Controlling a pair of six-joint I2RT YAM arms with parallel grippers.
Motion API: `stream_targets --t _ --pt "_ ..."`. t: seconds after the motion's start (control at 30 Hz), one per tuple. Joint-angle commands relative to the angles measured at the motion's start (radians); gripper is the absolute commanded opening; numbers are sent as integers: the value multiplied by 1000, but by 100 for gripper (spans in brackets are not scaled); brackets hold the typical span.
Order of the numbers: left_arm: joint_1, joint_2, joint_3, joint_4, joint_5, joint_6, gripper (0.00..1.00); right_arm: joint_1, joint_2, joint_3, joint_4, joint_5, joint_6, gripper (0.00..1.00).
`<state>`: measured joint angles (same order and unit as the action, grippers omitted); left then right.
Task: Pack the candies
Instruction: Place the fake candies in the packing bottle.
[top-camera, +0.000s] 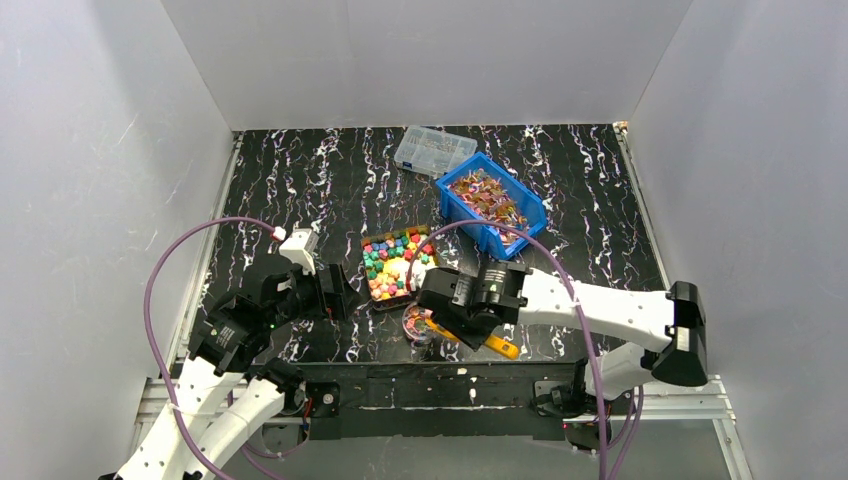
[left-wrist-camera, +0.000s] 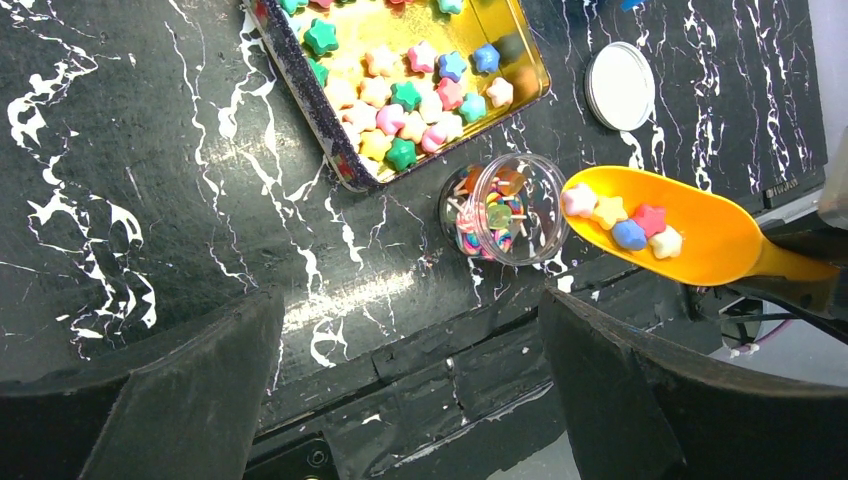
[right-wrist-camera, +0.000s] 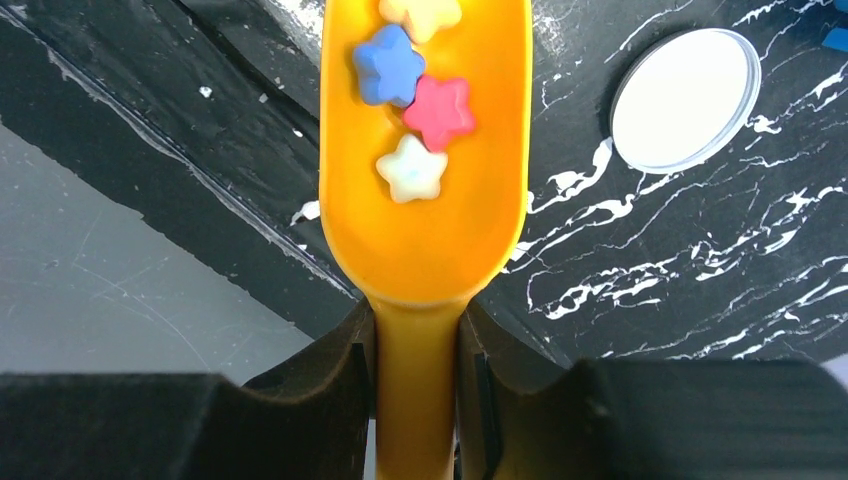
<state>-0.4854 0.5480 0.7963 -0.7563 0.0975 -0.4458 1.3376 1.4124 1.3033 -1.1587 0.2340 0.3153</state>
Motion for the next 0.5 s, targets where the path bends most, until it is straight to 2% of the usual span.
stream_targets --t 0.0,0.47 --pt "5 -3 -2 4 19 7 98 8 46 84 -73 34 24 1" --pt "5 -9 -3 11 42 13 98 6 220 234 -188 14 29 1"
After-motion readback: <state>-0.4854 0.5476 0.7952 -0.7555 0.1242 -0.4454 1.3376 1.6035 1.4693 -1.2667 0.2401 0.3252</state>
